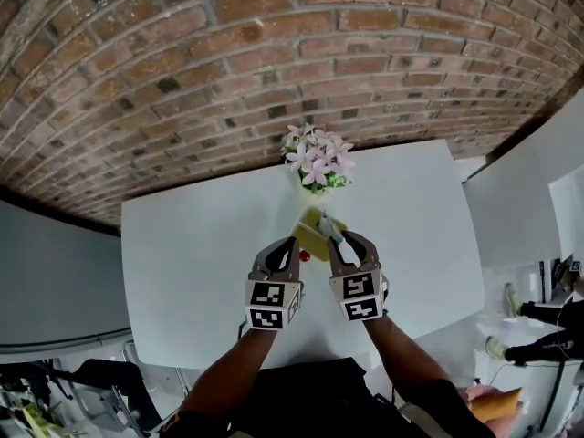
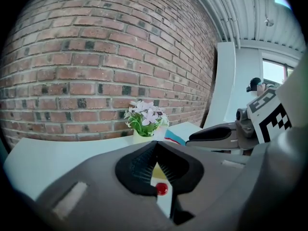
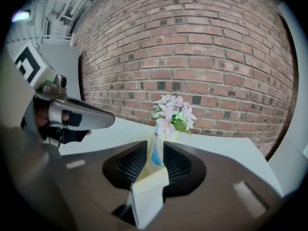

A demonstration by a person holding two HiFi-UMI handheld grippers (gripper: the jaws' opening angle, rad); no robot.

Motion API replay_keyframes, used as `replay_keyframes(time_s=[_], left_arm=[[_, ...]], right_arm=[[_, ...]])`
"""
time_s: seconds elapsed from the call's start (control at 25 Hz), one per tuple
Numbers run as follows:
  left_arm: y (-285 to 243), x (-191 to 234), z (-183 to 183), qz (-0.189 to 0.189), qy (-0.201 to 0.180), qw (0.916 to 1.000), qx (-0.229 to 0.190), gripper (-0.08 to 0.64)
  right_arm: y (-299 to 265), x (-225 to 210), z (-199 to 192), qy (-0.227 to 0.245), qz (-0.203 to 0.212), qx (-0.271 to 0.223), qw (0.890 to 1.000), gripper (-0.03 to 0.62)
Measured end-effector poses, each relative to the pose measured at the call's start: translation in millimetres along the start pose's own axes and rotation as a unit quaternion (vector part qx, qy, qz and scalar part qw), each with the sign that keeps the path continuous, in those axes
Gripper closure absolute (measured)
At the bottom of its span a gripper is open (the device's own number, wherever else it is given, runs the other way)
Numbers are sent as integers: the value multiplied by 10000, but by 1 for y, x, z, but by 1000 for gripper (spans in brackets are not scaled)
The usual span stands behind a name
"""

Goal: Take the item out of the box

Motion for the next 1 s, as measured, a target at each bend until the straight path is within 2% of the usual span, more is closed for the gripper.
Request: replay_keyframes(time_s=[0.28, 0.64, 0.8, 1.0], left_arm=[[-12, 3, -3, -38, 81, 9999, 72, 554], [-6, 7, -7, -18, 131, 9998, 128, 554], [-3, 6, -6, -63, 98, 9999, 104, 554], [3, 4, 0, -165, 18, 9998, 51, 554]], right_arm=[[-12, 1, -11, 143, -6, 202, 9997, 493], [-21, 3, -19, 176, -125, 398, 9990, 545], [-19, 3, -16, 175, -227, 422, 9987, 577], [-10, 2, -8, 124, -417, 282, 9987, 583]])
Point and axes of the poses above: the fingertips, and each gripper's own axes: y backward along the fingers, x to its left, z out of its top, the point moved 9 cm from there along y, backward along the fingers, and after that the axes turned 15 degrees about -z, right-handed, at the moved point
